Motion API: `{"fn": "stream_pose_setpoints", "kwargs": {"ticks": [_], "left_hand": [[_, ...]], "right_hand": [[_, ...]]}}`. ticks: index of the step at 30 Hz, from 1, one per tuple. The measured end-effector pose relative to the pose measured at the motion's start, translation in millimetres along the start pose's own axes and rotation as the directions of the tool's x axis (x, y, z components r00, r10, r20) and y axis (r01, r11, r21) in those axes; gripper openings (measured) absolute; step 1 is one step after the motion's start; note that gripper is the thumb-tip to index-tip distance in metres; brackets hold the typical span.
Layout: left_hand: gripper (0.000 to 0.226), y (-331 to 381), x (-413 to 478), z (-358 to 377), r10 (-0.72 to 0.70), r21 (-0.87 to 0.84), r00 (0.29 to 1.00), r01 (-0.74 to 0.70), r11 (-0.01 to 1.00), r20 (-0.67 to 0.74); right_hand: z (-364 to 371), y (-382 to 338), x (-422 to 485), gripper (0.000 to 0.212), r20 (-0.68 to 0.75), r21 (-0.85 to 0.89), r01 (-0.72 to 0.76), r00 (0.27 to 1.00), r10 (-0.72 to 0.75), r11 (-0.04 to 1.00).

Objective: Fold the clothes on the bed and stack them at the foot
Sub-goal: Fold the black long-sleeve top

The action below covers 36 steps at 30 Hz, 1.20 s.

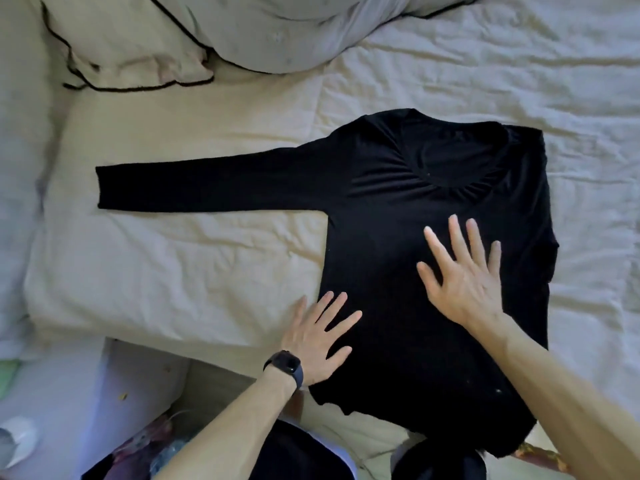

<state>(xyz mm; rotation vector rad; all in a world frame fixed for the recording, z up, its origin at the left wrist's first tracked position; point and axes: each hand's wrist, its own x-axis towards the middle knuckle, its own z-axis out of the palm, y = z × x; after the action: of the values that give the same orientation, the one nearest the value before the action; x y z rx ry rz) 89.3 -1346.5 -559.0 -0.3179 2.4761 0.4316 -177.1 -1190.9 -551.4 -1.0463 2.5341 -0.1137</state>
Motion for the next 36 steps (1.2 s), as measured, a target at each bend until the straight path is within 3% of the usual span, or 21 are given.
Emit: {"fn": "stream_pose_setpoints", "kwargs": {"ticks": [2, 4, 6, 7, 9, 10, 12, 14, 16, 18, 20, 22, 23, 24, 26, 27, 28, 30, 32, 34, 36], "left_hand": [[0.065, -48.7, -11.1, -16.8, -0.146, 0.009, 0.988, 0.147, 0.989, -0.046], [0.064, -102.1, -21.6, -36.1, -0.347, -0.086, 0.931, 0.339, 0.937, -0.111], [0.063, -156.5, -30.7, -55.7, -0.593, -0.339, 0.794, 0.525, 0.78, -0.135], [0.064, -184.6, -34.7, -65.2, -0.718, -0.519, 0.686, 0.574, 0.634, -0.118], [0.072, -242.9, -40.2, -83.7, -0.882, -0.858, 0.469, 0.474, 0.199, 0.055], [0.076, -272.5, -42.1, -92.0, -0.898, -0.933, 0.401, 0.357, -0.028, 0.181], [0.071, -330.7, -44.6, -106.7, -0.859, -0.933, 0.364, 0.116, -0.342, 0.36], [0.055, -381.3, -44.2, -116.8, -0.821, -0.884, 0.409, -0.064, -0.463, 0.399], [0.045, -417.1, -38.0, -123.2, -0.789, -0.845, 0.483, -0.164, -0.508, 0.381], [0.029, -434.3, -30.3, -129.6, -0.769, -0.836, 0.531, -0.186, -0.516, 0.356], [0.015, -433.6, -22.6, -138.7, -0.797, -0.886, 0.517, -0.145, -0.441, 0.312], [0.011, -412.7, -19.1, -151.7, -0.857, -0.977, 0.492, -0.056, -0.208, 0.154], [0.01, -393.2, -18.9, -160.3, -0.849, -0.996, 0.527, -0.034, -0.079, 0.049], [0.01, -368.7, -18.4, -168.9, -0.803, -0.999, 0.595, -0.04, 0.029, -0.047], [0.019, -311.6, -16.1, -181.6, -0.643, -0.979, 0.744, -0.083, 0.184, -0.184], [0.023, -280.8, -13.7, -186.3, -0.547, -0.962, 0.804, -0.106, 0.251, -0.232], [0.025, -249.0, -9.9, -189.7, -0.445, -0.937, 0.853, -0.13, 0.325, -0.273], [0.024, -184.6, -1.9, -195.6, -0.245, -0.847, 0.912, -0.168, 0.505, -0.328], [0.019, -123.4, 4.0, -196.1, -0.083, -0.752, 0.933, -0.228, 0.619, -0.351], [0.019, -70.9, 7.0, -185.8, 0.023, -0.705, 0.927, -0.301, 0.642, -0.374], [0.024, -26.0, 10.4, -164.3, 0.047, -0.675, 0.91, -0.339, 0.656, -0.412]], "right_hand": [[-0.5, -51.5, -8.8, 0.063, -0.032, 0.04, 0.059, 0.998, -0.058, 0.997], [3.9, -105.3, -9.7, 0.061, -0.045, 0.062, 0.116, 0.992, -0.114, 0.991], [11.8, -159.2, -0.6, 0.061, -0.053, 0.088, 0.174, 0.984, -0.169, 0.981], [17.4, -185.9, 6.8, 0.061, -0.052, 0.096, 0.198, 0.98, -0.194, 0.975], [28.6, -238.4, 25.2, 0.061, -0.027, 0.109, 0.227, 0.974, -0.226, 0.968], [33.9, -263.4, 36.2, 0.061, -0.011, 0.123, 0.228, 0.974, -0.228, 0.966], [42.7, -307.6, 60.0, 0.063, 0.016, 0.137, 0.198, 0.979, -0.202, 0.971], [47.9, -340.5, 84.7, 0.066, 0.028, 0.141, 0.147, 0.988, -0.153, 0.979], [52.8, -360.6, 107.5, 0.067, 0.125, 0.137, 0.08, 0.987, -0.097, 0.987], [56.1, -371.0, 123.4, 0.068, 0.272, 0.091, 0.035, 0.961, -0.058, 0.995], [54.5, -376.5, 133.7, 0.07, 0.378, 0.055, 0.001, 0.926, -0.022, 0.998], [38.6, -383.0, 141.2, 0.075, 0.437, 0.128, -0.076, 0.899, 0.013, 0.989], [25.7, -385.3, 144.6, 0.078, 0.461, 0.244, -0.169, 0.887, 0.039, 0.955], [10.0, -385.0, 146.3, 0.084, 0.481, 0.418, -0.293, 0.874, 0.063, 0.86], [-26.8, -378.3, 139.7, 0.094, 0.509, 0.753, -0.499, 0.855, 0.1, 0.429], [-46.1, -370.3, 132.2, 0.091, 0.53, 0.822, -0.535, 0.844, 0.081, 0.194], [-61.9, -357.1, 121.6, 0.082, 0.54, 0.839, -0.542, 0.839, 0.067, 0.037], [-83.7, -319.6, 90.6, 0.048, 0.496, 0.868, -0.494, 0.861, 0.116, -0.049], [-92.6, -271.3, 49.0, 0.017, 0.408, 0.91, -0.41, 0.864, 0.296, -0.057], [-92.6, -217.8, 0.4, 0.018, 0.388, 0.921, -0.358, 0.797, 0.463, -0.155], [-82.4, -160.6, -49.8, 0.01, 0.463, 0.885, -0.326, 0.675, 0.575, -0.331]]}}
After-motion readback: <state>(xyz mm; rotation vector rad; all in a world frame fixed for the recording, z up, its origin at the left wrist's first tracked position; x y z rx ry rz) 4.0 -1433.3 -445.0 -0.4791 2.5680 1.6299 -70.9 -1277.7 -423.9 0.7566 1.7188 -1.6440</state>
